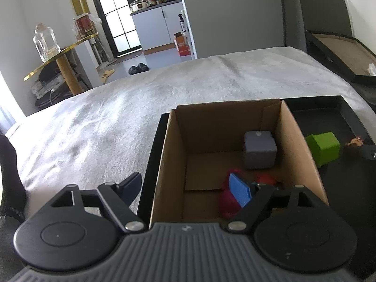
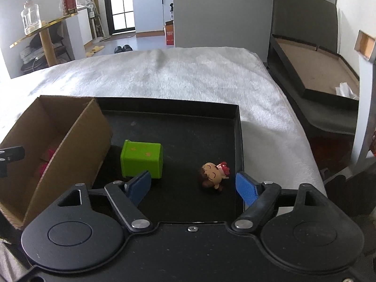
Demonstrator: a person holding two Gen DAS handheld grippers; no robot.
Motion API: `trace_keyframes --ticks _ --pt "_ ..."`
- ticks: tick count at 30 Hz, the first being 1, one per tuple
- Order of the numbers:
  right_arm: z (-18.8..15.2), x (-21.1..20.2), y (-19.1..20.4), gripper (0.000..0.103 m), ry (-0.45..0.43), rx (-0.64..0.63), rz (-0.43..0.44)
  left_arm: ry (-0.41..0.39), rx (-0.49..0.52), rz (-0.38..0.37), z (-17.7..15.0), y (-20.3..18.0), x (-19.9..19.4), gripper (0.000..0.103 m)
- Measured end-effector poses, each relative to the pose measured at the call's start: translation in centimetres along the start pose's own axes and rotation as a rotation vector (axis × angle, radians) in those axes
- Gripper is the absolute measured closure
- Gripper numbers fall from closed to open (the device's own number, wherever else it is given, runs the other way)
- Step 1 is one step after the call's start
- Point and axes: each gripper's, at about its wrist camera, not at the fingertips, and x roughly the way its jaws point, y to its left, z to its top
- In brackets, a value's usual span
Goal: Organize rigid objects
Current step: 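Move the right gripper to the small doll head figure and grasp it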
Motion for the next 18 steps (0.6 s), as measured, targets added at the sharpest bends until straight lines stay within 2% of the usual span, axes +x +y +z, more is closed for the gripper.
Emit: trace_keyframes --ticks 5,9,13,18 --pt "-0.1 1.5 -0.5 0.025 0.003 -0.038 0.006 0.017 0.006 0.009 0.1 -0.4 0.8 0.022" --pt "-0.2 2.9 -0.7 0.029 0.025 -0.057 0.011 0.032 0.019 0.017 0.1 -0.7 1.4 0.022" --pt "-0.7 3.9 0.1 0.03 0.021 -0.127 -0.017 0.042 0.02 0.017 0.1 -0.8 1.9 0.022" --pt "-0.7 5.4 -0.1 0.033 0.047 -0.118 -0.019 0.048 0.02 0.024 0.1 -0.9 2.2 0.022"
